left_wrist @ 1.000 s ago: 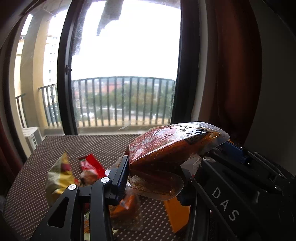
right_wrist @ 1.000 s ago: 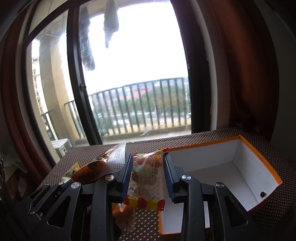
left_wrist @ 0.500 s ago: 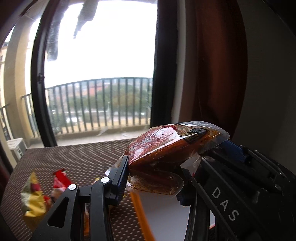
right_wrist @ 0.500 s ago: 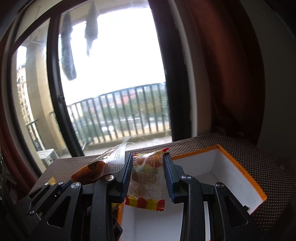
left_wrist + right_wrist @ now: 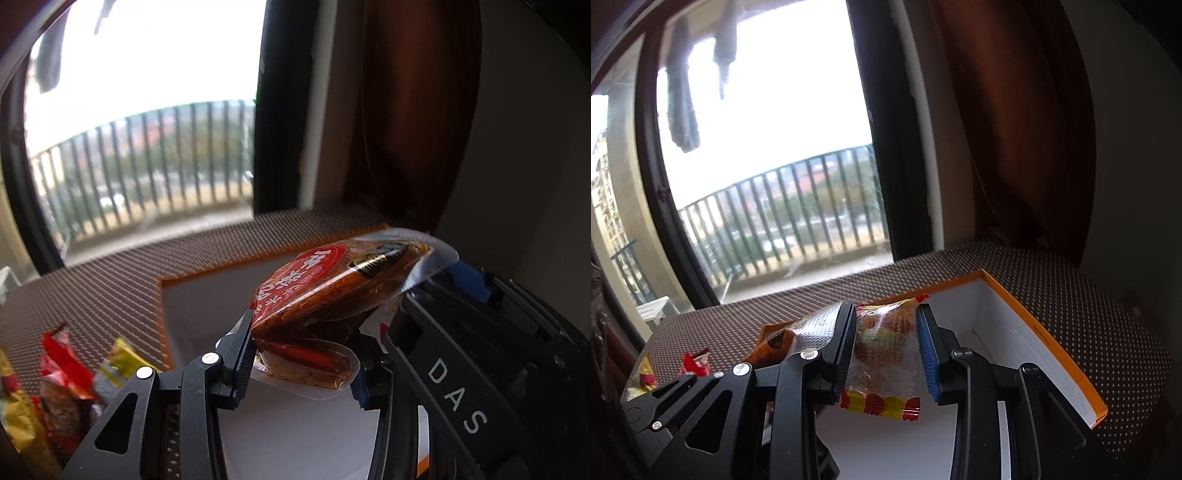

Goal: Organize snacks
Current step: 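Lift and carry both held packets over the orange box, then open both tools to drop the packets into the box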

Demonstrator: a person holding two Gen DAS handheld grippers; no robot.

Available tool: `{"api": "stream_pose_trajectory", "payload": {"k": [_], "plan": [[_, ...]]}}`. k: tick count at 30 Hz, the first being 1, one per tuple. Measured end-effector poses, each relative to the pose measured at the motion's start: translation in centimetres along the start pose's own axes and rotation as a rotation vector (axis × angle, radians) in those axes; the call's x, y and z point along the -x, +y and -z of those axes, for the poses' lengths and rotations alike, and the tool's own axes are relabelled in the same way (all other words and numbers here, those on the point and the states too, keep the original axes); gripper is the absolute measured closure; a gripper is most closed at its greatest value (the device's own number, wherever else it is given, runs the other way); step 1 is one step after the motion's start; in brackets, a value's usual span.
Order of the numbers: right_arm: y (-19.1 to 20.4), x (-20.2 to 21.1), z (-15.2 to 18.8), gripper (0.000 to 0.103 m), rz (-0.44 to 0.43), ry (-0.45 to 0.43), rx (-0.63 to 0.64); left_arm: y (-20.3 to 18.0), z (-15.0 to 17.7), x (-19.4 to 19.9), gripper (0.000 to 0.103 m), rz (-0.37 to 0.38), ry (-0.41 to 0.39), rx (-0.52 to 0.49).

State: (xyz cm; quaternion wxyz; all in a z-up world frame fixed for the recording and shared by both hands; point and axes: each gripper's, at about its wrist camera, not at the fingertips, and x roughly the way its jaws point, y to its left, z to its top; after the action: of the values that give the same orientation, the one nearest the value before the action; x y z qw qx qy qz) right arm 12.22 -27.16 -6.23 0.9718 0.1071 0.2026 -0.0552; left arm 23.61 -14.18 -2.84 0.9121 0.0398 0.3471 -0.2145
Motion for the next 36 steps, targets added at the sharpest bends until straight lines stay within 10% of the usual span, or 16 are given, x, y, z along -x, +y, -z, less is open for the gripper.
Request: {"api": "stream_pose_trajectory", "payload": {"k": [12,16,21,23,36], "plan": [[-2.4,-4.6,-0.5,0.067,0.045,0.134,-0.013,2.0,-2.9,-7.1,0.043,0.019,0.259,0.021],[-2.5,-6.1,-0.4,0.066,0.028,0.222,-0.024,2.3,-2.9,-7.8,0.022,-0.025,0.261,0.034],[-2.4,-6.0,-0.1,0.059,0.085,0.237,-0.028,0.7,-2.4,-7.1,0.018,-0.020,0.233,0.032],[-2.4,-5.8,-0.2,0.031,0.099,0.231,-0.029,0.1,-2.0,-6.4,0.017,-0.005,0.219,0.024],[-2.5,-2.0,0.3,0.015,0.121,0.187,-0.028,-2.6,0.4,-1.1,0.015,0.003,0.142,-0.024]]}}
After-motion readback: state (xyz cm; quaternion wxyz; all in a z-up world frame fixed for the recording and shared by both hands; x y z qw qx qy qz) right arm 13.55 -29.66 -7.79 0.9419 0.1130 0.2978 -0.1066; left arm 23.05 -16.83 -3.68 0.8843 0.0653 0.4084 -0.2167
